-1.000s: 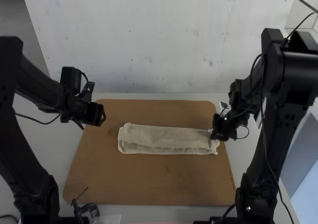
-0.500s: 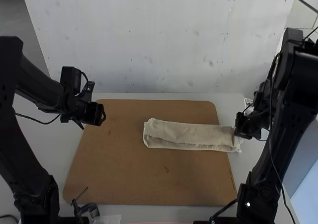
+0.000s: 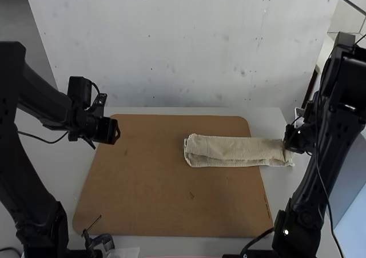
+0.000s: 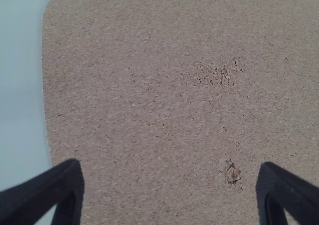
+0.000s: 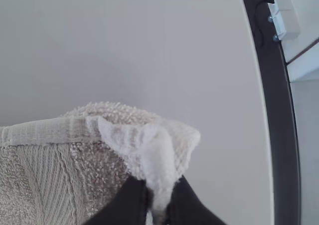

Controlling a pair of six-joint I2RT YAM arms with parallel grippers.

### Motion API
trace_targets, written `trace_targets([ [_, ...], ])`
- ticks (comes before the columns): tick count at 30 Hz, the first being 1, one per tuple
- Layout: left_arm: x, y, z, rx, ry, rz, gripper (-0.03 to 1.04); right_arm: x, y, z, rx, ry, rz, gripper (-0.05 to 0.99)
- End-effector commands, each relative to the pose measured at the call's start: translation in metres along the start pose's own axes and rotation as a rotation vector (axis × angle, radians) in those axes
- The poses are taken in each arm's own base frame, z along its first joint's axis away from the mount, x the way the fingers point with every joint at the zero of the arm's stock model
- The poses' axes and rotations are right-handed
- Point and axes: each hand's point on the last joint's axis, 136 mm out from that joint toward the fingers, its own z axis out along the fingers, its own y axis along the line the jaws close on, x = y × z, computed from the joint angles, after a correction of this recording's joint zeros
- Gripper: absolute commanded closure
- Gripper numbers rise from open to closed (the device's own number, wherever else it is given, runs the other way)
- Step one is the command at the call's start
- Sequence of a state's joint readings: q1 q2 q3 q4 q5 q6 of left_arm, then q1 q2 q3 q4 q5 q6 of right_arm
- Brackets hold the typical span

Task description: Fold the towel.

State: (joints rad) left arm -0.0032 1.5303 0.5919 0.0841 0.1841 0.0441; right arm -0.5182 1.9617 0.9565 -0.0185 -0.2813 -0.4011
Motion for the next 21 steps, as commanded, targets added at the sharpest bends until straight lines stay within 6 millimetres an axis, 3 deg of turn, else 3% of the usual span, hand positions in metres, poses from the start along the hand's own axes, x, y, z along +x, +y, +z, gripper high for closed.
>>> trace_targets([
  [1, 0.006, 0.003, 0.001, 0.005, 0.006, -0.017, 0.26, -0.015, -0.032, -0.007, 0.078, -0.035, -0.003, 0.91],
  [5, 0.008, 0.003, 0.003, 0.010, 0.013, -0.020, 0.26, -0.023, -0.042, -0.013, 0.094, -0.053, 0.004, 0.91],
  [9, 0.009, 0.001, 0.004, 0.014, 0.018, -0.016, 0.26, -0.027, -0.038, -0.020, 0.089, -0.056, 0.003, 0.91],
  [21, 0.009, 0.001, 0.004, 0.014, 0.018, -0.018, 0.26, -0.065, 0.054, -0.063, -0.036, -0.117, -0.054, 0.91],
])
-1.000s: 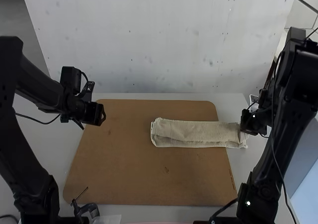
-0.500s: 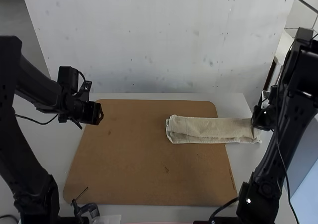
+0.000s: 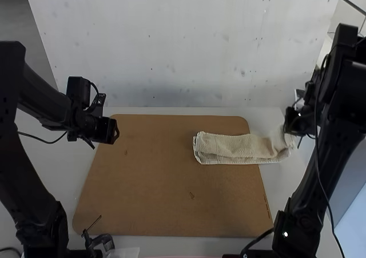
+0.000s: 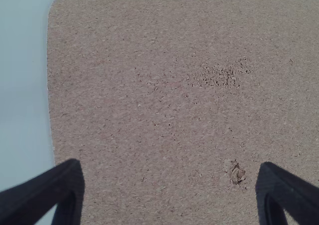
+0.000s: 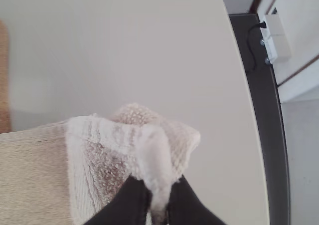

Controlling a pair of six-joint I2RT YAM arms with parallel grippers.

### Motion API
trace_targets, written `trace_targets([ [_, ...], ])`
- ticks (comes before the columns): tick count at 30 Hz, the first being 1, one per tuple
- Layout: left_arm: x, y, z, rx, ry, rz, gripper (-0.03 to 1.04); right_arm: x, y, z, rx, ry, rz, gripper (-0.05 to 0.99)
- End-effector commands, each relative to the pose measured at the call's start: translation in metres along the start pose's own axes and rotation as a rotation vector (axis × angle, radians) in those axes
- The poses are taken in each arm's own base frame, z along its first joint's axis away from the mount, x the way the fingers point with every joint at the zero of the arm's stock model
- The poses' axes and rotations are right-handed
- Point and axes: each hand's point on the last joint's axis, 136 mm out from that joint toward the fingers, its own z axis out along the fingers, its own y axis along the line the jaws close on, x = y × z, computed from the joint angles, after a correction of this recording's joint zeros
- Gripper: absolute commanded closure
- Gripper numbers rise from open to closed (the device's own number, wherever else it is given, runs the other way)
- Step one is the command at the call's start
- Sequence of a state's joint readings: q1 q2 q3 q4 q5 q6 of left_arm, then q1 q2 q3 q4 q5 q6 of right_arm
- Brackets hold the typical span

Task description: Fold the towel.

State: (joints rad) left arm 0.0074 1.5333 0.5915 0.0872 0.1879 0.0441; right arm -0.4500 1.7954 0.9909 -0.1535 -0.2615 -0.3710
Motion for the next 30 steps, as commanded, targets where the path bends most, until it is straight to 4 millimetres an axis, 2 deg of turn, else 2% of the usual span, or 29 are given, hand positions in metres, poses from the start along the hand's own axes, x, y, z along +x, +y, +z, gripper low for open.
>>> trace_targets([
  [1, 0.009, -0.002, 0.003, 0.016, 0.018, -0.011, 0.26, -0.034, 0.033, -0.021, -0.048, -0.073, -0.010, 0.91],
  [8, 0.010, -0.002, 0.003, 0.021, 0.019, -0.015, 0.26, -0.038, 0.094, -0.036, -0.138, -0.058, -0.027, 0.91],
  [17, 0.012, -0.002, 0.003, 0.026, 0.020, -0.019, 0.26, -0.012, 0.178, -0.040, -0.256, 0.023, -0.094, 0.91],
  [23, 0.012, 0.002, 0.002, 0.022, 0.018, -0.030, 0.26, 0.008, 0.219, -0.038, -0.309, 0.066, -0.144, 0.91],
  [30, 0.013, 0.005, 0.002, 0.023, 0.015, -0.039, 0.26, 0.019, 0.248, -0.035, -0.333, 0.085, -0.164, 0.91],
])
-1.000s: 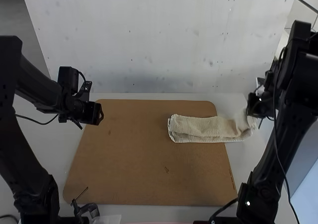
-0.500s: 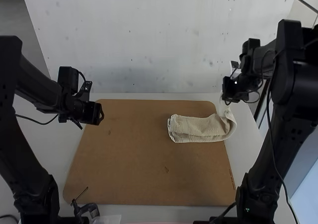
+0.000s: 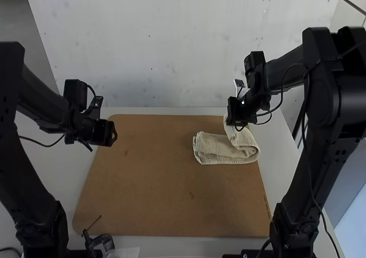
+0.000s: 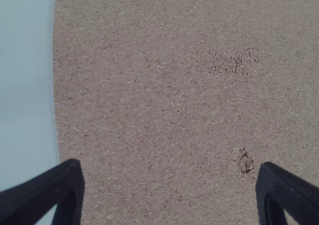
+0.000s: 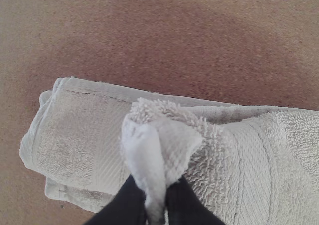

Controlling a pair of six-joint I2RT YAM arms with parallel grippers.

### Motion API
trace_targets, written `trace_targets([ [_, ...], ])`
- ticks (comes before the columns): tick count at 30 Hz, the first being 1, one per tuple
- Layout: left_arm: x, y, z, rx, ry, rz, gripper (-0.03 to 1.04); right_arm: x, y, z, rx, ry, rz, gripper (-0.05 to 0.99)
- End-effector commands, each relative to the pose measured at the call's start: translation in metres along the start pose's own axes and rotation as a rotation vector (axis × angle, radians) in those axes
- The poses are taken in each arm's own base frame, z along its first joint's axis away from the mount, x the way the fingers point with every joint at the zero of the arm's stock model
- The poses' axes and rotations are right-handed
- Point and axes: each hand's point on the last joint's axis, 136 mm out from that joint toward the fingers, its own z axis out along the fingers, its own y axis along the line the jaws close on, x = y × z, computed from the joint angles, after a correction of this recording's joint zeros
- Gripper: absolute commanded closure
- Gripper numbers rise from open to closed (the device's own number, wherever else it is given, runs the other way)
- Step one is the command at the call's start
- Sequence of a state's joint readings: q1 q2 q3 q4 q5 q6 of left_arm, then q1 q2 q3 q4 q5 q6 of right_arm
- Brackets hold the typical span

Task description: Fold the towel.

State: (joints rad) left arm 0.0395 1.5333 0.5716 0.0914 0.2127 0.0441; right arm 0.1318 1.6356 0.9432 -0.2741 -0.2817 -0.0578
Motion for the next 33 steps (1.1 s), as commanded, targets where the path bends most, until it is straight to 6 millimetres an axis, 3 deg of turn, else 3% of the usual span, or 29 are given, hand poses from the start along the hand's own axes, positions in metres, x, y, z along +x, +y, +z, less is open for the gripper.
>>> trace_targets([
  [1, 0.004, -0.001, 0.003, 0.018, 0.005, -0.011, 0.26, -0.002, 0.014, 0.002, -0.011, -0.010, 0.007, 0.91],
  [18, 0.009, 0.004, 0.006, 0.020, 0.007, -0.027, 0.26, 0.016, 0.063, 0.064, -0.059, 0.066, 0.023, 0.91],
  [25, 0.012, 0.007, 0.009, 0.018, 0.008, -0.034, 0.26, 0.007, 0.065, 0.079, -0.052, 0.033, 0.040, 0.91],
  [27, 0.012, 0.007, 0.009, 0.022, 0.007, -0.035, 0.26, 0.005, 0.066, 0.079, -0.053, 0.025, 0.048, 0.83],
  [33, 0.015, 0.008, 0.011, 0.024, 0.014, -0.038, 0.26, -0.001, 0.071, 0.079, -0.068, 0.005, 0.070, 0.74],
])
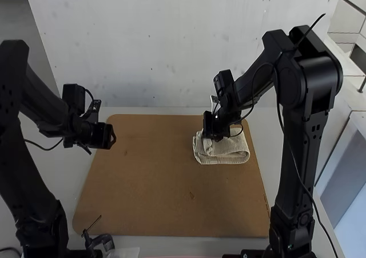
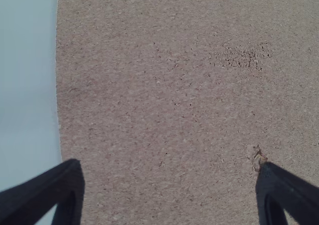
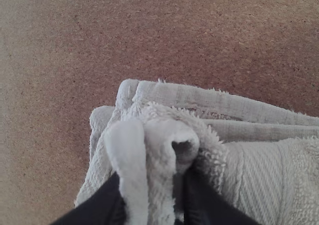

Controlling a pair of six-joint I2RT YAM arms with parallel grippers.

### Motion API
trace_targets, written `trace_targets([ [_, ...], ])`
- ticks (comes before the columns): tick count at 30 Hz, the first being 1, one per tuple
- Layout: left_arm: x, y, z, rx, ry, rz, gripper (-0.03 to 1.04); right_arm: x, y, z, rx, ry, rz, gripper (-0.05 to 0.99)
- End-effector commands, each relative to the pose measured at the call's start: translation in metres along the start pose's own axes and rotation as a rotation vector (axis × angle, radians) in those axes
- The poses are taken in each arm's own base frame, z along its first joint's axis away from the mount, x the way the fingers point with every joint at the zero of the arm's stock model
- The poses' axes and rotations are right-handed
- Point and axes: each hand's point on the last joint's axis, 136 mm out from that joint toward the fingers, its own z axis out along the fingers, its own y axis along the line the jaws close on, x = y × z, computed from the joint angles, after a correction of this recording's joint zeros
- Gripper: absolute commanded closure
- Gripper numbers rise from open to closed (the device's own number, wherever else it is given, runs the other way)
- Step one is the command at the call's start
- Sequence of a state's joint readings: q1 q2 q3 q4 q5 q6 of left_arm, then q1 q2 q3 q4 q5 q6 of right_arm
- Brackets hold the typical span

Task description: Fold the towel.

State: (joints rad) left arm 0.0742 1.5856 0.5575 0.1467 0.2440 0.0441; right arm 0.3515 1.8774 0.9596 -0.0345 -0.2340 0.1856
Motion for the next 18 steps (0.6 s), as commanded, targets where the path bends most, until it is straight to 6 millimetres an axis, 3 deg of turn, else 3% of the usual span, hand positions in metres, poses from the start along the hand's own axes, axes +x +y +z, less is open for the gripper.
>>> trace_targets([
  [1, 0.007, 0.000, 0.003, 0.014, 0.011, -0.010, 0.26, -0.016, 0.011, -0.002, -0.017, -0.038, 0.012, 0.70],
  [11, 0.006, -0.002, 0.003, 0.018, 0.008, -0.003, 0.26, -0.022, 0.033, -0.013, -0.103, -0.047, 0.068, 0.61],
  [18, 0.006, -0.002, 0.002, 0.017, 0.005, -0.005, 0.26, -0.031, 0.059, -0.024, -0.194, -0.075, 0.083, 0.57],
])
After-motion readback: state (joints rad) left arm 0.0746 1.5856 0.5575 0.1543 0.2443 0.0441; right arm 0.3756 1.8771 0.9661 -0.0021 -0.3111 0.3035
